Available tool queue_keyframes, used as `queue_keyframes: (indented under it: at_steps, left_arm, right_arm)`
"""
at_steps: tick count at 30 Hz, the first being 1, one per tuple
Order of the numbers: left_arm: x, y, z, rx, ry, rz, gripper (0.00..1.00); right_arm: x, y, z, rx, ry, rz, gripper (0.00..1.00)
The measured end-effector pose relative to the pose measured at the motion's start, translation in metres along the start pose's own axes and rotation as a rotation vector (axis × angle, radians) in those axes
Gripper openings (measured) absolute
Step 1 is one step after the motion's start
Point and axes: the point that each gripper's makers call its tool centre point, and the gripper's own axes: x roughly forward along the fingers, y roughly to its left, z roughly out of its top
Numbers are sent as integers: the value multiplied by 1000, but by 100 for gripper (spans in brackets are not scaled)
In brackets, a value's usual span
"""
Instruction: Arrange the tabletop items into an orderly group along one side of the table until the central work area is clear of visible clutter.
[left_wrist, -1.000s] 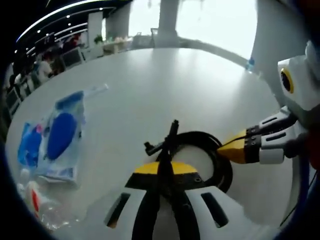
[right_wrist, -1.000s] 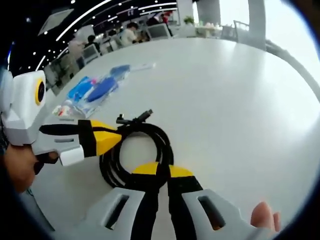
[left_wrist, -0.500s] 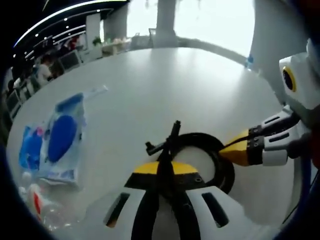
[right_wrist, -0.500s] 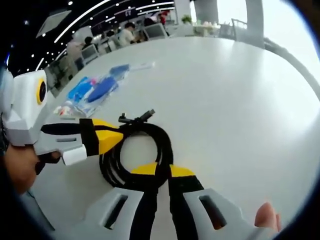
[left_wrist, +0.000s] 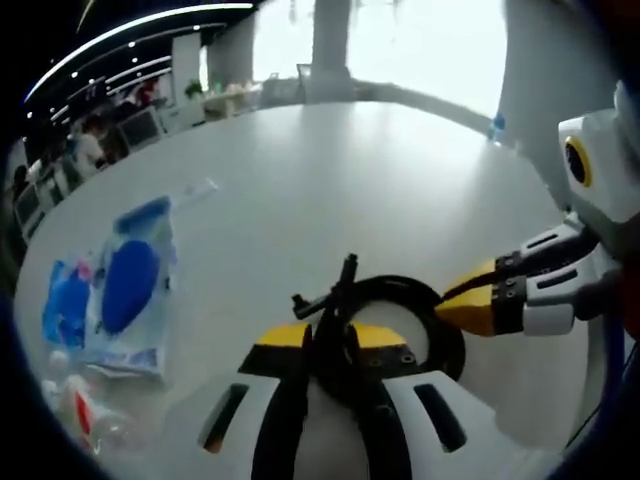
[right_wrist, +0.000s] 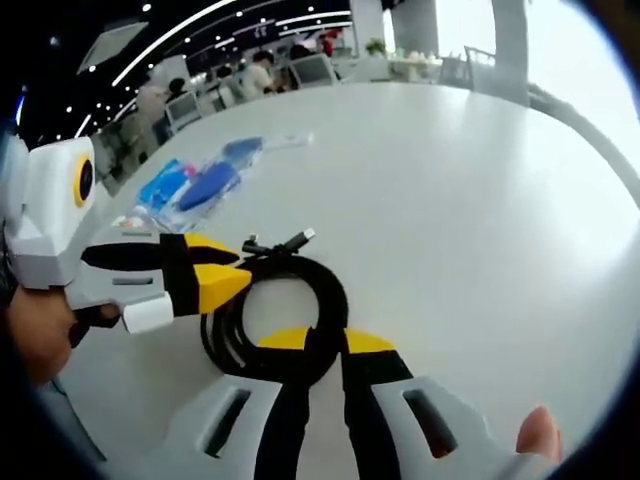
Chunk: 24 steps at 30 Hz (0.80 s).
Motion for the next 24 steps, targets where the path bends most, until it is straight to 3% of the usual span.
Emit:
queue_keyframes:
  at_steps: [9, 20, 24]
  left_arm:
    - [-3, -1, 3, 3, -12, -2, 25]
    - [-8, -5, 10, -4, -33, -6, 45]
    - [-11, -3, 13, -15, -44, -4, 50]
  right_arm:
    - [-1, 2, 4, -5, -20, 1, 16]
    - [-7, -1, 16, -32, -86, -30, 39]
    - [-6, 1, 19, -34, -96, -29, 41]
